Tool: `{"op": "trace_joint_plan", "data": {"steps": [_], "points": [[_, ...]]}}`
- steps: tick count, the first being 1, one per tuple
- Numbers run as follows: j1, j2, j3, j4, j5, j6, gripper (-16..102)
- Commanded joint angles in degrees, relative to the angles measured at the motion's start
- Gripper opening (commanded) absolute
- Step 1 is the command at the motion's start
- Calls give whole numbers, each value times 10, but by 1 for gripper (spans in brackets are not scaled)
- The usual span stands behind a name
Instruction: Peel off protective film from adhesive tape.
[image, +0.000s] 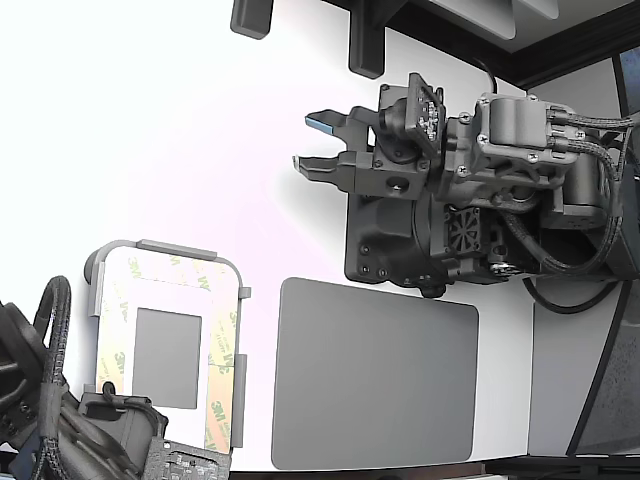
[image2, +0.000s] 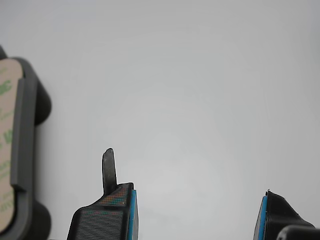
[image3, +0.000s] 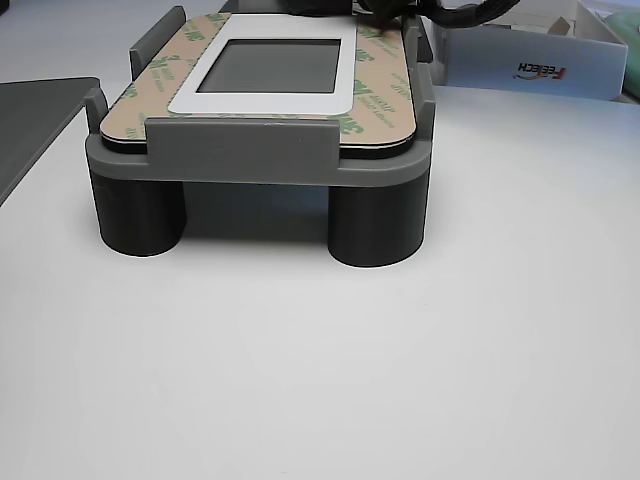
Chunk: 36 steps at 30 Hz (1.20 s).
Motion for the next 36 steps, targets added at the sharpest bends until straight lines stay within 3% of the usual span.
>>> {"op": "trace_joint_plan", "data": {"steps": [1,20,25,32,36], "points": [[-12,11,9,-93,-62,-715,-11],[-12,-43,9,-164,-44,-803,-11],[-12,-130,9,-245,-78,-898,-11],[-12,-297,8,-425,-132,-1076,-11],[-6,-344,-9,-458,-152,-1080,-11]]}}
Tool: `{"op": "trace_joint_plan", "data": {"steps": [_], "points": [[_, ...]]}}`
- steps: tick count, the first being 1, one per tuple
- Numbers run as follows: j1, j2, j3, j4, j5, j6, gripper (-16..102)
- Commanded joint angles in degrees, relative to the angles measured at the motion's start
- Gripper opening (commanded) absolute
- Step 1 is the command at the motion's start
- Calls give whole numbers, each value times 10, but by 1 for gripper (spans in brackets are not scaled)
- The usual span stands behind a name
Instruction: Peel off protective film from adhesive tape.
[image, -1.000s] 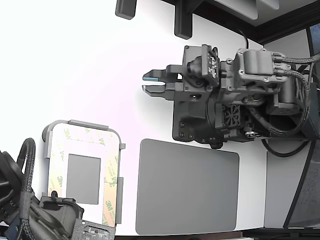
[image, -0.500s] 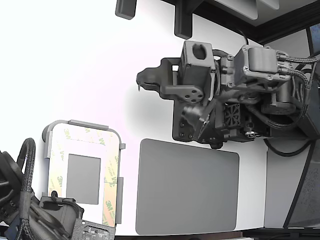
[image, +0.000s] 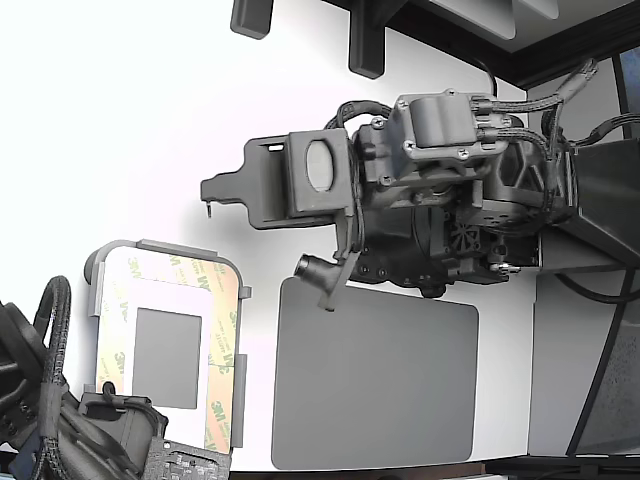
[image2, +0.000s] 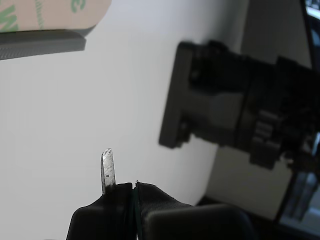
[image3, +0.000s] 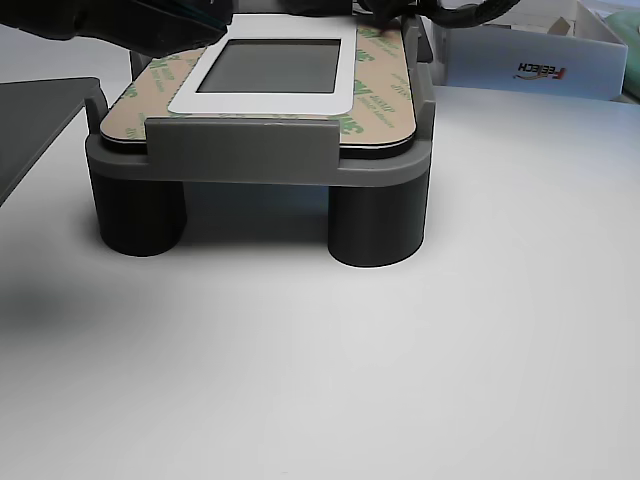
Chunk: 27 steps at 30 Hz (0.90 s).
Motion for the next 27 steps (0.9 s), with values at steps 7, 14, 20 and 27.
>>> {"op": "trace_joint_plan", "data": {"steps": [7,14,20,27], "points": [[94,-65,-86,-4,50,-18,-11],[189,-69,-62,-5,128,-15,5],[252,-86,-60,-29,171,30,-10],[283,-119,-76,-50,171,43,-11]]}}
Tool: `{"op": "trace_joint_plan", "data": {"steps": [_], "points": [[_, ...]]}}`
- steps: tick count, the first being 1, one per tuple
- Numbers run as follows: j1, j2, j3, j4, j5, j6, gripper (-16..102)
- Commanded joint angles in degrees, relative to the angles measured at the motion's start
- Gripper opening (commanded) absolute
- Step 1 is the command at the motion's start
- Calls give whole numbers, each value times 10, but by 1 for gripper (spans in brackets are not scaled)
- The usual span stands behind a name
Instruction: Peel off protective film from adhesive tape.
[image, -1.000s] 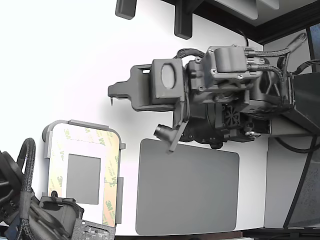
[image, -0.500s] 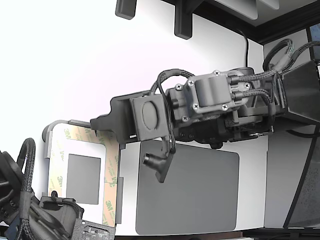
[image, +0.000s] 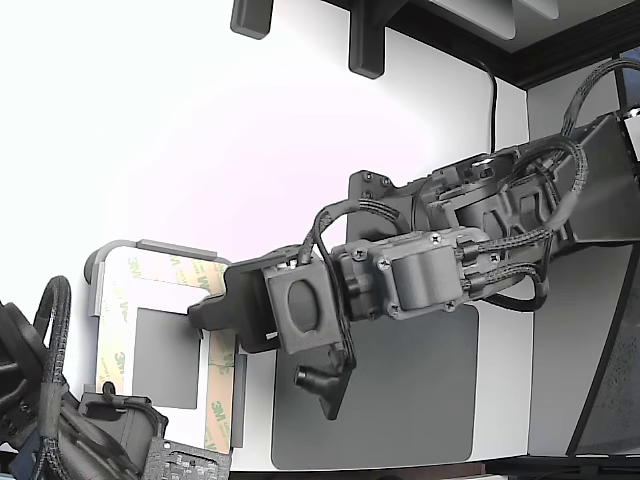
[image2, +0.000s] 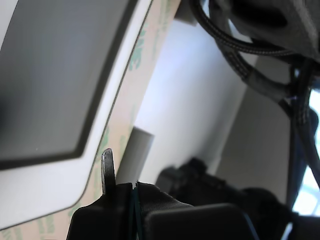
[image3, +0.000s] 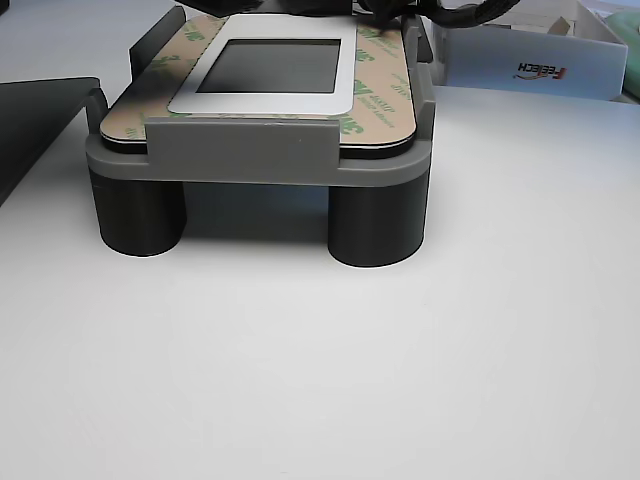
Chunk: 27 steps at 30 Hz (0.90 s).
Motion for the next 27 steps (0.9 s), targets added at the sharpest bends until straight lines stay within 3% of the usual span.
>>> {"op": "trace_joint_plan", "data": {"steps": [1,8,16,27], "points": [[1,-11,-33,-4,-9,4,-11],[11,-48,-77,30,-35,5,-11],[19,-76,-146,127,-51,-8,-11],[27,-162,-208,143,-92,-23,-11]]}}
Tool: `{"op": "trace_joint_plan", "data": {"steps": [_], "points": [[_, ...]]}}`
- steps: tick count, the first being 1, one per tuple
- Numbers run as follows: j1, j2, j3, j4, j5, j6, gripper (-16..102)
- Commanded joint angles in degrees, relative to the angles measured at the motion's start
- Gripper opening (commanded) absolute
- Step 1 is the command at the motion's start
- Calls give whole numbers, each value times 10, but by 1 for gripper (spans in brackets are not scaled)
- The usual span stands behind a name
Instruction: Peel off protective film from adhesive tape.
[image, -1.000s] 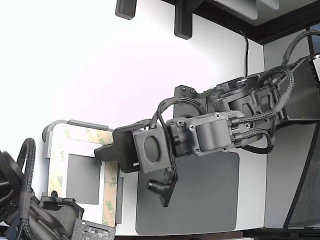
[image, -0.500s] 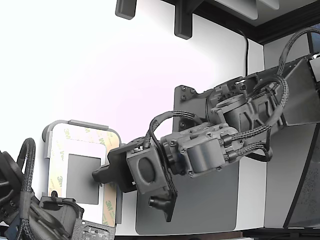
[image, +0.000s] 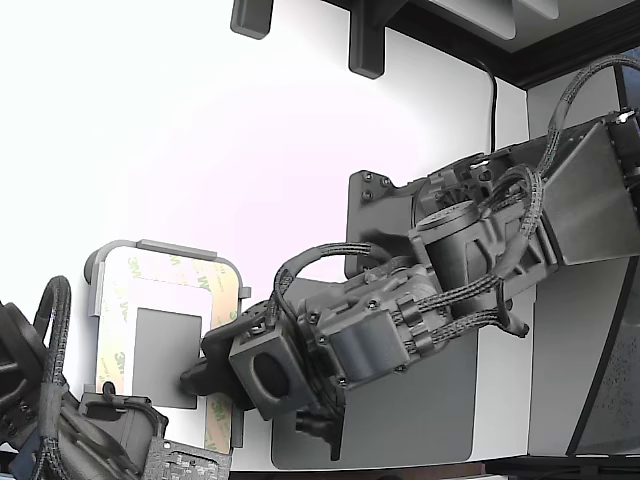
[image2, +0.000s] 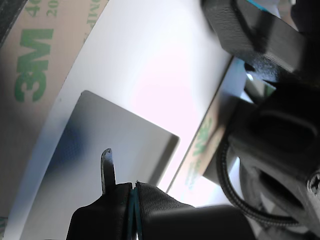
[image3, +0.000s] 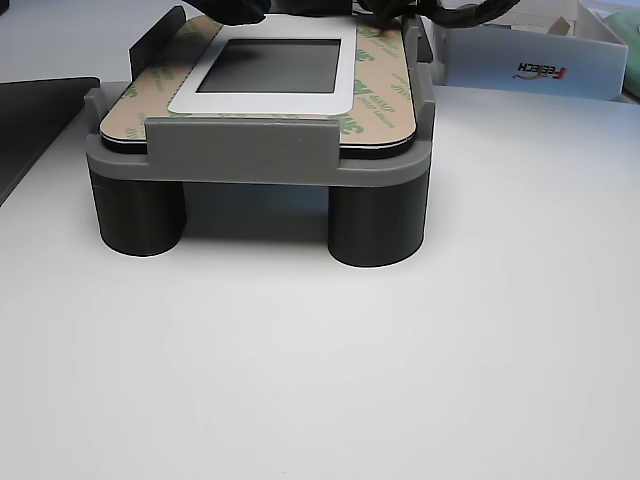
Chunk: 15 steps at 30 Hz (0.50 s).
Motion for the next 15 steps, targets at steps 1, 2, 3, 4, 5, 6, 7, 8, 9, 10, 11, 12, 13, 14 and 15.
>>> {"op": "trace_joint_plan", "data": {"steps": [1,2,3,4,5,6,7,8,9,10,11,12,13,14,15], "points": [[-4,-8,-39,12,-6,-11,-11],[-3,-15,-48,18,-9,-15,-11],[-2,-19,-54,24,-11,-19,-11],[1,-21,-55,24,-11,-22,-11],[3,-21,-53,18,-11,-23,-11],[4,-19,-47,10,-11,-22,-11],[6,-16,-40,0,-11,-21,-11],[9,-14,-33,-10,-11,-19,-11],[11,-12,-27,-15,-11,-18,-11],[11,-11,-25,-17,-11,-18,-11],[11,-11,-24,-17,-12,-18,-11],[13,-10,-22,-18,-14,-18,-11],[15,-10,-21,-18,-14,-17,-11],[16,-9,-21,-18,-14,-17,-11],[16,-10,-21,-18,-15,-18,-11]]}}
